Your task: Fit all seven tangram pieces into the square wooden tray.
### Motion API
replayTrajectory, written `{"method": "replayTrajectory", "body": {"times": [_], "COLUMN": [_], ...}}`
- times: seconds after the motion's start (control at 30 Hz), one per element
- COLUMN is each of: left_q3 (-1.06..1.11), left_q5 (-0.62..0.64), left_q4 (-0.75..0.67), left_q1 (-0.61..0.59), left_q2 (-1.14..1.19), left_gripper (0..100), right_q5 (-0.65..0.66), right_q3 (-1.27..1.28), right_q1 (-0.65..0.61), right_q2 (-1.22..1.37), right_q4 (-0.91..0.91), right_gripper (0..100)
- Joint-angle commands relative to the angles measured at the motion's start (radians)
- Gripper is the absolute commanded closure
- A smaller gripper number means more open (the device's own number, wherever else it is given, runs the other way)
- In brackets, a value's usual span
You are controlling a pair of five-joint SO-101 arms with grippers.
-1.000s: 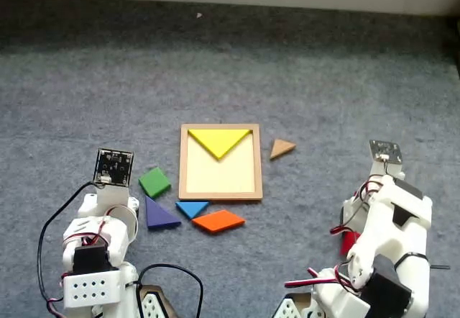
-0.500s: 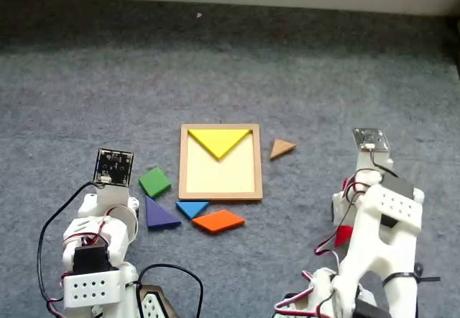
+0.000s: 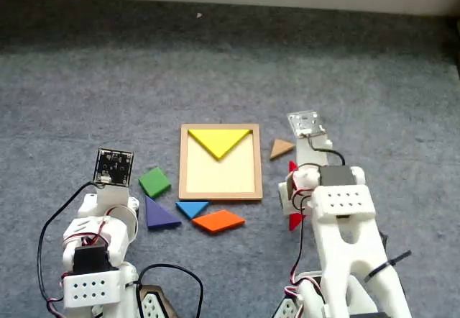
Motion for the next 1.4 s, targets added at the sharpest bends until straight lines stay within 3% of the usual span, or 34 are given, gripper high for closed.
{"method": "replayTrajectory", "body": {"times": [0.0,0.37,0.5,0.73,0.83,1.07,1.37], "left_q3": [-0.007,-0.012,-0.016,-0.016,-0.016,-0.016,-0.016], "left_q5": [0.008,0.008,0.008,0.008,0.008,0.008,0.008], "left_q4": [-0.009,-0.009,-0.015,-0.015,-0.015,-0.015,-0.015], "left_q1": [-0.015,-0.018,-0.074,-0.09,-0.085,-0.085,-0.085], "left_q2": [-0.008,-0.008,-0.008,-0.008,-0.008,-0.008,-0.008], "left_gripper": [96,96,96,96,96,96,96], "right_q5": [-0.069,-0.19,-0.226,-0.212,-0.127,-0.095,-0.025], "right_q3": [-0.131,-0.427,-0.521,-0.615,-0.613,-0.473,-0.329], "right_q1": [-0.133,-0.323,-0.363,-0.289,-0.217,-0.14,-0.143], "right_q2": [0.073,0.371,0.443,0.458,0.464,0.464,0.466], "right_q4": [0.01,0.01,0.012,0.185,0.183,0.071,-0.107], "right_gripper": [81.6,81.6,81.6,81.3,77.6,59.1,58.8]}}
